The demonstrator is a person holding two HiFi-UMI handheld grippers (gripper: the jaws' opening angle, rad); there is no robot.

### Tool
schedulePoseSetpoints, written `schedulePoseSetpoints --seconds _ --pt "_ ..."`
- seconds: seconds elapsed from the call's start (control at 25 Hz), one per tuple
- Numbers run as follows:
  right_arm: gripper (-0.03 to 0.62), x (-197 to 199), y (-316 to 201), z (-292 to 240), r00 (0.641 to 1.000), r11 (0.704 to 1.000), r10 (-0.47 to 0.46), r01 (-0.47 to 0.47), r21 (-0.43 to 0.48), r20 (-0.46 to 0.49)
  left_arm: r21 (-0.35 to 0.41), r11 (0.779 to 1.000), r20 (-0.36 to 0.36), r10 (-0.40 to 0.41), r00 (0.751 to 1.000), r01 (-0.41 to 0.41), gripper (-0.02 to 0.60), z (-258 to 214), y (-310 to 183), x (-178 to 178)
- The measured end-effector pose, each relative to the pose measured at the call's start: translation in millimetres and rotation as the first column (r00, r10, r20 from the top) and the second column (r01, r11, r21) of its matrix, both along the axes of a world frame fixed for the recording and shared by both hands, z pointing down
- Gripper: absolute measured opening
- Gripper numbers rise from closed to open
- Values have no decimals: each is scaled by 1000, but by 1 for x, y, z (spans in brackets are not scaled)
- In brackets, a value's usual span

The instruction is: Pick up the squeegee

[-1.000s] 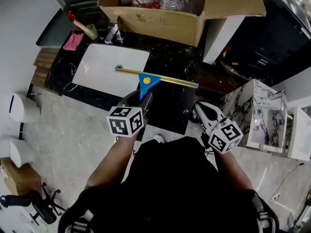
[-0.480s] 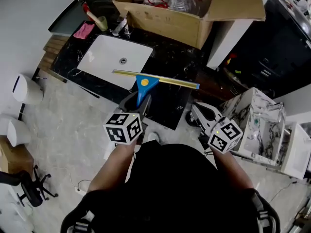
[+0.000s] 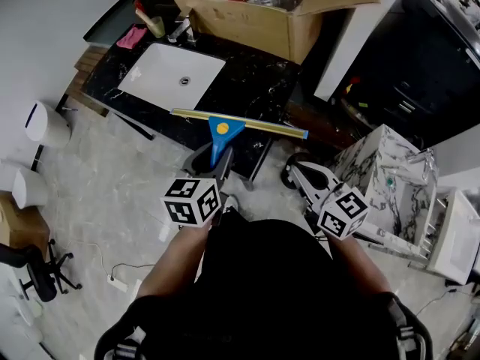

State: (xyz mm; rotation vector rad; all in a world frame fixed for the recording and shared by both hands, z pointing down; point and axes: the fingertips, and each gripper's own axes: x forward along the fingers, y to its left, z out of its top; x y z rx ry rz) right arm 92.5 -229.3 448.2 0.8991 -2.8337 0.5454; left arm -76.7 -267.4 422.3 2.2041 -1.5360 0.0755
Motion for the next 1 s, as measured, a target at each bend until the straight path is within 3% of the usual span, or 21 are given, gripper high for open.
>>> schedulePoseSetpoints --seconds 0.16,0.56,1.0 --pt "8 16 24 2 999 999 -29 30 34 -44 6 1000 15 -14 1000 14 144 -1 26 21" --pt "8 50 77 10 998 998 -56 56 -11 -2 7 998 -9 -65 998 65 143 -1 95 50" --pt "8 42 110 7 996 996 -90 90 10 5 9 997 17 -72 997 72 144 -8 129 51"
